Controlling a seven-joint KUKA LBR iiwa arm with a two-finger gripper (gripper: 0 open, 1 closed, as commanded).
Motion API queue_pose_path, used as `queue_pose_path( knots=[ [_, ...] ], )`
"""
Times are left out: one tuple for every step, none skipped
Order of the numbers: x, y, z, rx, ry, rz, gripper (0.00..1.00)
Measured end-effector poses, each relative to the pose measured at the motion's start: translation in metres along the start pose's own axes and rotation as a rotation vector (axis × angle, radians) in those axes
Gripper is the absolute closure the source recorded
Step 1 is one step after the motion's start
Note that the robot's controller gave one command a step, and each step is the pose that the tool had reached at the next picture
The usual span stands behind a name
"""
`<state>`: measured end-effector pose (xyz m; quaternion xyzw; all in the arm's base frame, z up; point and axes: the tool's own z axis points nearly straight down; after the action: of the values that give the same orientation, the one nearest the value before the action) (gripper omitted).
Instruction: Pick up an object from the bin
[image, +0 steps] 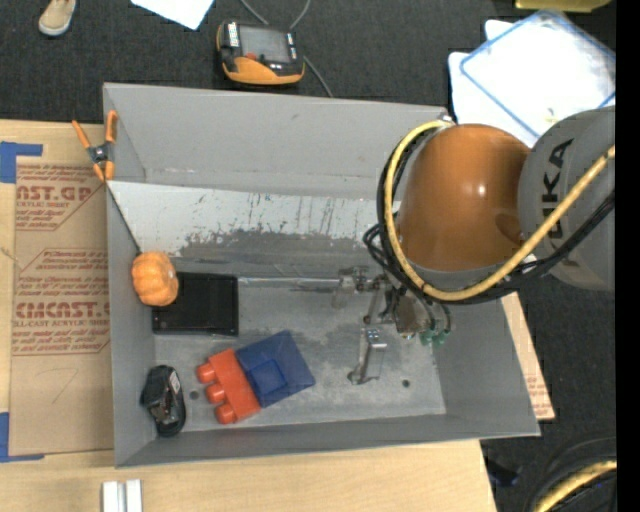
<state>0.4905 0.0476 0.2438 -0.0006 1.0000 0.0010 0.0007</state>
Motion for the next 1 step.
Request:
queue_pose_path(
  knots=[
    [0.0, 0.0, 0.0, 0.0, 0.0, 0.0, 0.0]
  ],
)
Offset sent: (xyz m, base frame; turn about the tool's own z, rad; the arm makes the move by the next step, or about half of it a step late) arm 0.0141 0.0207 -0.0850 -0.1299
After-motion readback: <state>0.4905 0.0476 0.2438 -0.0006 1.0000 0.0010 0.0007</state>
